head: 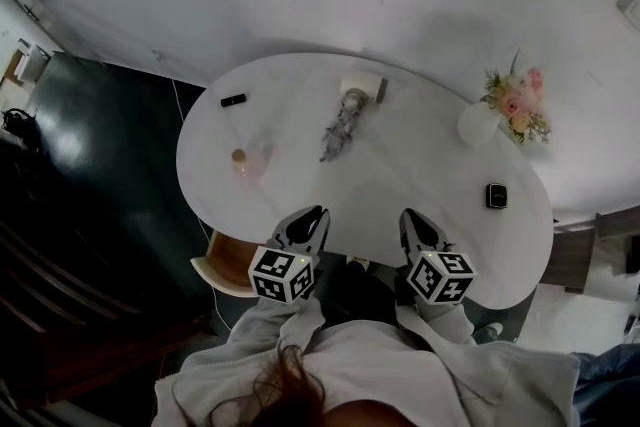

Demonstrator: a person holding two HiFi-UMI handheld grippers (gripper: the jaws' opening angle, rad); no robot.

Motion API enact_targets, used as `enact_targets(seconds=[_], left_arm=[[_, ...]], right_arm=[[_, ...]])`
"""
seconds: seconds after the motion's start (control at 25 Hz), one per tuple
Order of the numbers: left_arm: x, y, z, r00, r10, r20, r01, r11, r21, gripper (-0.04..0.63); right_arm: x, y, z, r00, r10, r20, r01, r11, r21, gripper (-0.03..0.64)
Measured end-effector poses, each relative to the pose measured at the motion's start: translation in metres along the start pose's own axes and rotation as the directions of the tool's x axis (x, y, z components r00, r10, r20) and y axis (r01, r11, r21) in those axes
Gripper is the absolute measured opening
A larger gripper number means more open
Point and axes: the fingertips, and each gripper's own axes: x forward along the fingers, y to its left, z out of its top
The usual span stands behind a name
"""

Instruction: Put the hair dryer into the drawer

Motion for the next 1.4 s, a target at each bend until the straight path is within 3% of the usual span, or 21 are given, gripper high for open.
enact_targets(seconds=[0.4,0.44,0.52,0.8,1.2,1.4], left_arm=[[0.078,0.037,0.043,0.993,0.114,-0.014,-0.113,0.993,0.044,0.038],[0.088,0.040,0.047,0.993,0.116,-0.020,-0.115,0.992,0.054,0.055],[0.108,0.044,0.052,0.993,0.111,-0.048,-0.107,0.991,0.078,0.183],[0.169,0.067,0.058,0.980,0.163,-0.112,-0.152,0.983,0.099,0.242],[0.236,0.106,0.053,0.939,0.261,-0.225,-0.234,0.962,0.137,0.295],[0.248,0.116,0.048,0.912,0.291,-0.289,-0.239,0.950,0.202,0.305]], right_arm=[[0.053,-0.029,0.041,0.999,0.033,-0.033,-0.034,0.998,-0.044,0.051],[0.059,-0.032,0.044,0.999,0.036,-0.039,-0.038,0.998,-0.040,0.051],[0.071,-0.038,0.047,0.998,0.042,-0.055,-0.043,0.999,-0.027,0.051],[0.105,-0.050,0.048,0.993,0.073,-0.094,-0.071,0.997,0.029,0.051],[0.130,-0.059,0.037,0.979,0.142,-0.147,-0.130,0.987,0.092,0.051],[0.137,-0.067,0.034,0.976,0.146,-0.160,-0.128,0.985,0.118,0.051]])
